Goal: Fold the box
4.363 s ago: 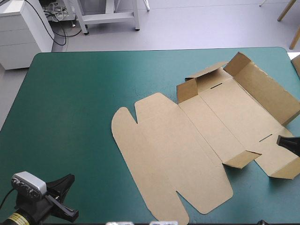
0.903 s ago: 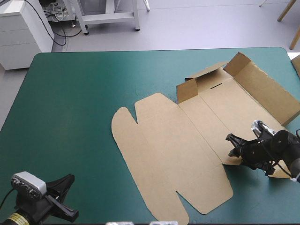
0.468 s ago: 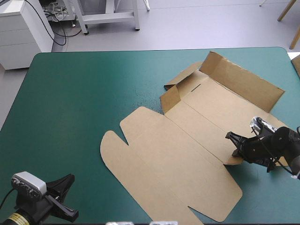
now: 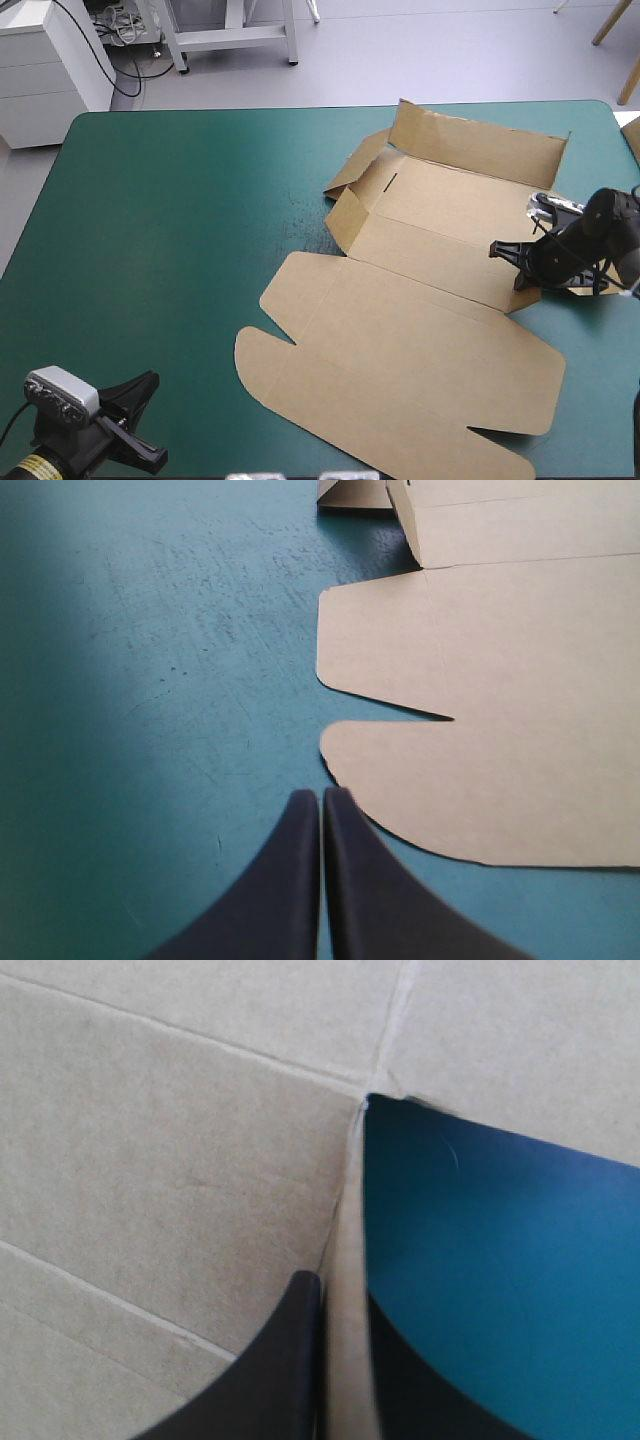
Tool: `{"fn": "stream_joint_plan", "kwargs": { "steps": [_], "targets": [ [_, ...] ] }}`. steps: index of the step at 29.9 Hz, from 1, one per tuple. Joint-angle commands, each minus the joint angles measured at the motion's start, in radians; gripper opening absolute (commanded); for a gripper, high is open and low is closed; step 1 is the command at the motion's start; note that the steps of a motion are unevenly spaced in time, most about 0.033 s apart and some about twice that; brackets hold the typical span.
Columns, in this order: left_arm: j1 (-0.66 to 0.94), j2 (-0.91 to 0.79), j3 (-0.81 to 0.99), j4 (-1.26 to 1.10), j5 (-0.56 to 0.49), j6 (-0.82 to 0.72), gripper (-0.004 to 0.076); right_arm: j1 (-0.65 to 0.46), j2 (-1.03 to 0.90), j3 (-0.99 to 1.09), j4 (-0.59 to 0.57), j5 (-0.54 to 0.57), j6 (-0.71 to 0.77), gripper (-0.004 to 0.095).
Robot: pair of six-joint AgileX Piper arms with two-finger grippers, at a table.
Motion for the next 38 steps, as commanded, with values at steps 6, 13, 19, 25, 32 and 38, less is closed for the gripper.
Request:
{"fn": "stream_joint_plan", "kwargs": {
  "steps": [6, 13, 19, 25, 32, 38],
  "targets": [
    [0.002, 0.014, -0.025, -0.016, -0.075, 0.001, -0.0008, 0.029, 0.202, -0.316, -0.024, 0.087, -0.208, -0.0014],
    [0.002, 0.014, -0.025, -0.016, -0.075, -0.006, -0.0008, 0.167, 0.376, -0.532, -0.098, 0.087, -0.292, -0.0020],
    [0.002, 0.014, -0.025, -0.016, -0.075, -0.006, -0.0008, 0.300, 0.518, -0.722, -0.138, 0.087, -0.411, -0.0021],
    [0.002, 0.014, -0.025, -0.016, -0.075, -0.006, -0.0008, 0.421, 0.585, -0.885, -0.158, 0.087, -0.585, -0.0022],
    [0.002, 0.014, -0.025, -0.016, -0.075, -0.006, -0.0008, 0.547, 0.592, -0.959, -0.160, 0.087, -0.777, -0.0022],
    [0.002, 0.014, -0.025, -0.016, -0.075, -0.006, -0.0008, 0.645, 0.592, -0.961, -0.161, 0.087, -0.922, -0.0022]
  ]
}}
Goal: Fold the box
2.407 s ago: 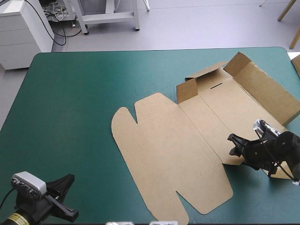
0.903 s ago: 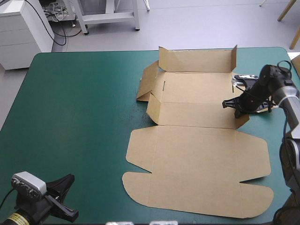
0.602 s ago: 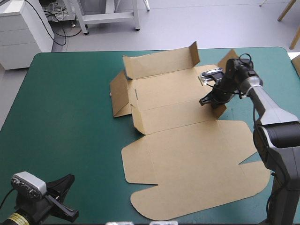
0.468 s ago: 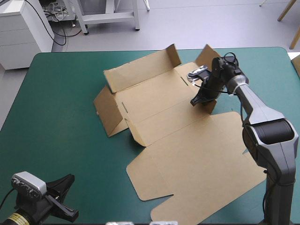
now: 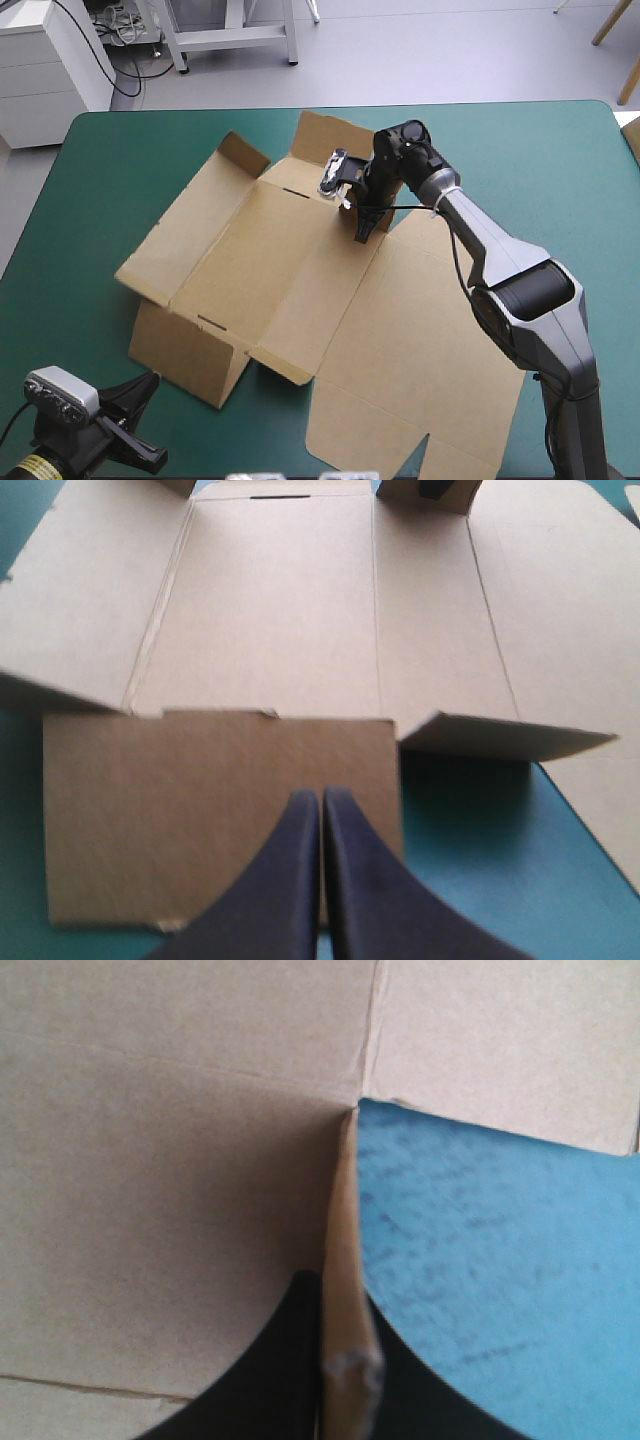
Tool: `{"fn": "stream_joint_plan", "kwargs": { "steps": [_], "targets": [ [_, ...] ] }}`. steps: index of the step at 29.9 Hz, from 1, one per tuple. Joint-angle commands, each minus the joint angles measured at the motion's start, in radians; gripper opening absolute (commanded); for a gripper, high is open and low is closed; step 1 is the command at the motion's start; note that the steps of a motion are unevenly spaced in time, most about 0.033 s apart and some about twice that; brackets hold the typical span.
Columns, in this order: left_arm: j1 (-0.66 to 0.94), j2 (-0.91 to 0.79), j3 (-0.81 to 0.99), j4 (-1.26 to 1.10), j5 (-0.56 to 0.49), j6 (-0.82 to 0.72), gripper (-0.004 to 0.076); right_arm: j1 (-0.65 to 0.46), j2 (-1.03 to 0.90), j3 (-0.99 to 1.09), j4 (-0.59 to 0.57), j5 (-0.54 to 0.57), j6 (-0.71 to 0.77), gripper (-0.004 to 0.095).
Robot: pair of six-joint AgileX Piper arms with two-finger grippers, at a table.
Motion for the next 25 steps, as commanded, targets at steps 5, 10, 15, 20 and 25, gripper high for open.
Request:
{"fn": "stream_joint_plan", "kwargs": {
  "steps": [5, 10, 15, 20, 25],
  "targets": [
    [0.002, 0.014, -0.025, -0.016, -0.075, -0.006, -0.0008, 0.098, -0.058, -0.034, -0.027, -0.013, -0.107, -0.0022],
    [0.002, 0.014, -0.025, -0.018, -0.075, -0.006, -0.0008, 0.120, -0.019, -0.034, -0.049, -0.013, -0.132, -0.0022],
    [0.002, 0.014, -0.025, -0.020, -0.075, -0.006, -0.0008, 0.120, 0.030, -0.034, -0.090, -0.013, -0.128, -0.0022],
    [0.002, 0.014, -0.025, -0.020, -0.075, -0.006, -0.0008, 0.121, 0.034, -0.036, -0.082, -0.049, -0.128, -0.0021],
    [0.002, 0.014, -0.025, -0.020, -0.075, -0.006, -0.0008, 0.121, 0.034, -0.040, -0.082, -0.031, -0.091, 0.0061]
  ]
}}
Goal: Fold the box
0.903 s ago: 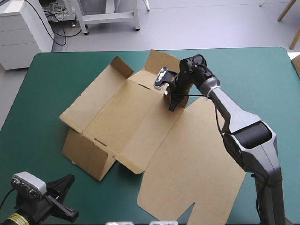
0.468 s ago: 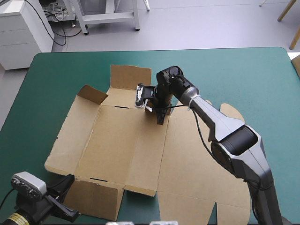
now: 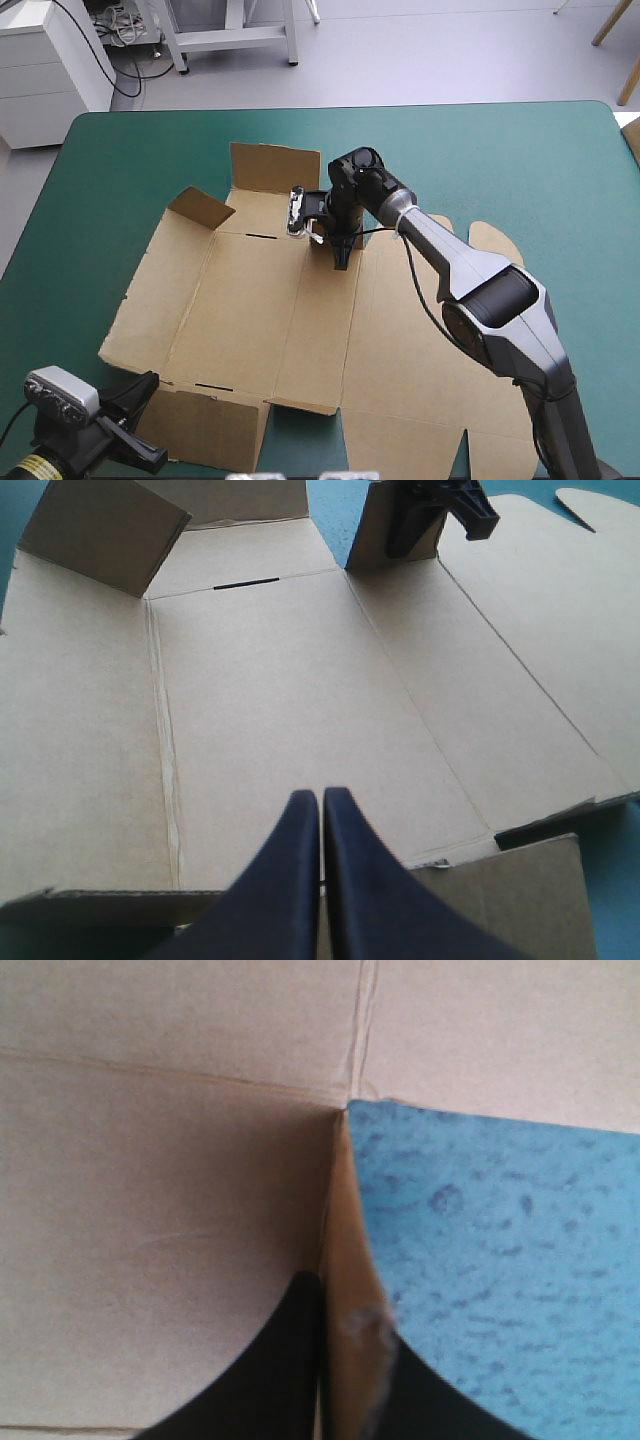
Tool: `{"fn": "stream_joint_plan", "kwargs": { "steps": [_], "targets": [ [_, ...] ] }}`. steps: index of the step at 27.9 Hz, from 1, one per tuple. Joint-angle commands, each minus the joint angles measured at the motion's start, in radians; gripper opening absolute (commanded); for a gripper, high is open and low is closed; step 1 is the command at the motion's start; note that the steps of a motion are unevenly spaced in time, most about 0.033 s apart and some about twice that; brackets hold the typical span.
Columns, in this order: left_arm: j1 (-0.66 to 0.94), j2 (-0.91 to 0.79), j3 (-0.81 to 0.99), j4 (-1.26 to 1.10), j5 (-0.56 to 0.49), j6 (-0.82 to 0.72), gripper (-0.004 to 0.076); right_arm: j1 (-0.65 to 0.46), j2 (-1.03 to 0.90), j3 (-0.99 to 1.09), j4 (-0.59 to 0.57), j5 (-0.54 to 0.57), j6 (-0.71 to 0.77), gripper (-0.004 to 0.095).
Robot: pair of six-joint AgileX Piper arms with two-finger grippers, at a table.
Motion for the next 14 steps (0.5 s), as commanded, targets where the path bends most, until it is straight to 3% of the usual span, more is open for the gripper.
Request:
{"fn": "stream_joint_plan", "kwargs": {
  "steps": [1, 5, 8, 14],
  "targets": [
    [0.002, 0.014, -0.025, -0.020, -0.075, -0.006, -0.0008, -0.004, -0.039, -0.033, -0.020, -0.022, 0.013, 0.0099],
    [0.002, 0.014, -0.025, -0.020, -0.075, -0.006, -0.0008, -0.004, -0.049, -0.109, -0.013, -0.018, 0.140, 0.0359],
    [0.002, 0.014, -0.025, -0.020, -0.075, -0.006, -0.0008, -0.004, -0.077, -0.163, -0.013, -0.018, 0.252, 0.0494],
    [0.002, 0.014, -0.025, -0.020, -0.076, -0.002, -0.0008, -0.004, -0.220, -0.175, -0.020, -0.018, 0.444, 0.0514]
  ]
}}
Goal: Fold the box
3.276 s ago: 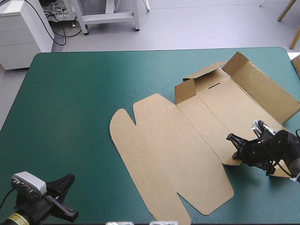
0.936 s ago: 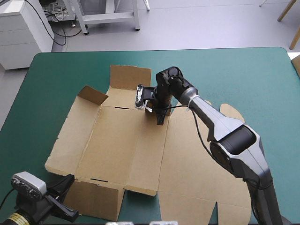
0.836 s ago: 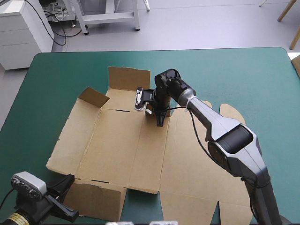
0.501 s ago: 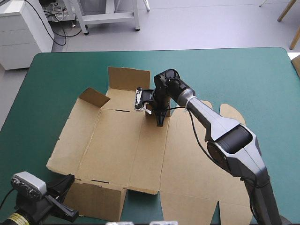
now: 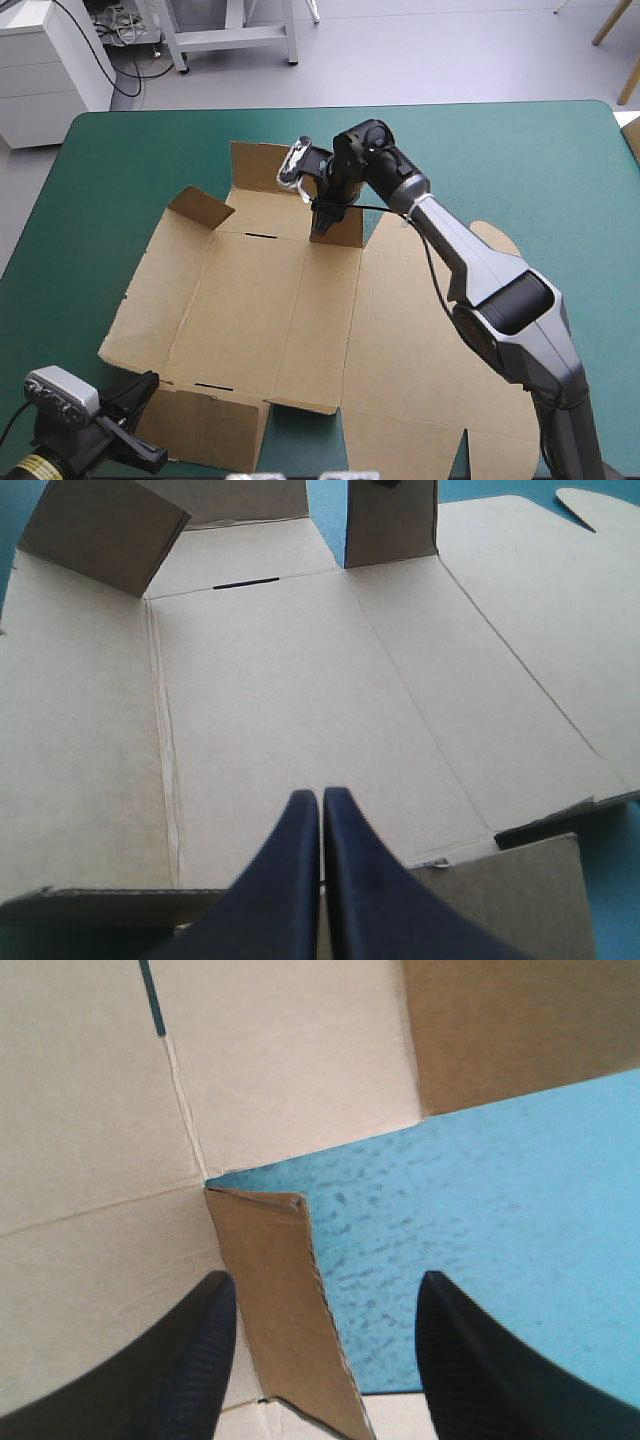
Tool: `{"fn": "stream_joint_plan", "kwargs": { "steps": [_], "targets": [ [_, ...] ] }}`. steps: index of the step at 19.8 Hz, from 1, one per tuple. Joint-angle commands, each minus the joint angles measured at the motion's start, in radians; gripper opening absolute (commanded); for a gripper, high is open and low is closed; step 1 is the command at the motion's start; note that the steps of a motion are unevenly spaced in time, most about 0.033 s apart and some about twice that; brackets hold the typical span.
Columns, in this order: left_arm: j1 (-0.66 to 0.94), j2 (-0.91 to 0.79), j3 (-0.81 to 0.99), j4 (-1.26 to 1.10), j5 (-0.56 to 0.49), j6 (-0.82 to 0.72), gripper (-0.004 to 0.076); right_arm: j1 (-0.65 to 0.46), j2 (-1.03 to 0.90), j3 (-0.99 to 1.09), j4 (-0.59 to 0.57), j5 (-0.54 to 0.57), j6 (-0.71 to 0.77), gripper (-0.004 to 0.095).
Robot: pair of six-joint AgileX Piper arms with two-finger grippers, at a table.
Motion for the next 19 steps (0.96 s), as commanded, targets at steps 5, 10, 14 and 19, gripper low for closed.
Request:
{"fn": "stream_joint_plan", "kwargs": {
  "steps": [5, 10, 14, 19],
  "targets": [
    [0.002, 0.014, -0.025, -0.020, -0.076, -0.003, -0.0008, -0.004, -0.376, 0.049, -0.015, -0.019, 0.188, 0.0460],
    [0.002, 0.014, -0.025, -0.020, -0.076, -0.005, -0.0008, -0.004, -0.671, 0.319, -0.101, -0.019, 0.315, 0.0026],
    [0.002, 0.014, -0.025, -0.020, -0.075, -0.005, -0.0008, -0.004, -0.892, 0.558, -0.101, -0.024, 0.358, -0.0016],
    [0.002, 0.014, -0.025, -0.020, -0.075, -0.003, -0.0008, -0.004, -1.176, 0.913, -0.099, -0.183, 0.452, -0.0016]
  ]
}}
